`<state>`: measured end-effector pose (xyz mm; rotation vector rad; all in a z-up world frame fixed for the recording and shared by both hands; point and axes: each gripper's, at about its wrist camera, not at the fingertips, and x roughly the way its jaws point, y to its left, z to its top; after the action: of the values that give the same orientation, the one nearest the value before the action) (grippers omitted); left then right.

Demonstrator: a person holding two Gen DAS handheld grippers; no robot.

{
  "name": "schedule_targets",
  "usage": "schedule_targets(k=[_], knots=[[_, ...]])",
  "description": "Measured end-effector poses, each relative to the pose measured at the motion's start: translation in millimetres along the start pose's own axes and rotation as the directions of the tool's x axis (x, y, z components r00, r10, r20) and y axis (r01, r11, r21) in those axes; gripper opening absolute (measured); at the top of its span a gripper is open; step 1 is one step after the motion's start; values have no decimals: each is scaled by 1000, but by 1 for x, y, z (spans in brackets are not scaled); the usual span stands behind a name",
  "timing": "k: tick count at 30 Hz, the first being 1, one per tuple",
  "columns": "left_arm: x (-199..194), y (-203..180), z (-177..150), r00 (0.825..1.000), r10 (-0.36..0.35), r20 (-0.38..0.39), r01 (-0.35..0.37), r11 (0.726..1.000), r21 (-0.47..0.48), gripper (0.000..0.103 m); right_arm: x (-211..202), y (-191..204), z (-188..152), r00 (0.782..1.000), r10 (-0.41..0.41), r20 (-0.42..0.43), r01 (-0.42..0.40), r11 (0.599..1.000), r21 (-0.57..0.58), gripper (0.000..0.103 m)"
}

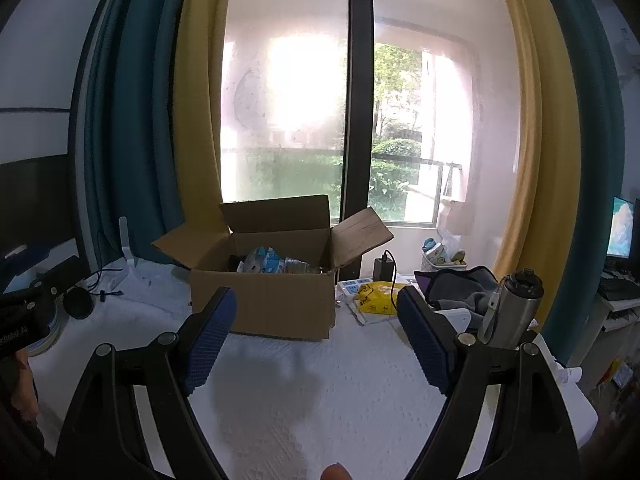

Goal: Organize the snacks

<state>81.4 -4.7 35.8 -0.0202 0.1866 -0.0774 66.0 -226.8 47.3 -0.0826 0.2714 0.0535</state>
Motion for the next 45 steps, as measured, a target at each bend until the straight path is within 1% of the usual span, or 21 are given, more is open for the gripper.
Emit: schedule_targets(k=[14, 20, 45], knots=[[-1, -2, -3, 1000, -5, -10, 5, 1000, 3, 93, 1, 3, -3, 1000, 14, -10, -14, 1000, -5, 85], [1, -1, -6, 1000, -12, -22, 12, 1000, 2, 93, 2, 4, -6, 1000, 7, -17, -7, 1000, -6, 85], [1, 0, -9, 1000, -11, -25, 11, 1000, 0, 93, 4, 1, -6, 1000, 2, -19, -2, 1000, -1, 85]])
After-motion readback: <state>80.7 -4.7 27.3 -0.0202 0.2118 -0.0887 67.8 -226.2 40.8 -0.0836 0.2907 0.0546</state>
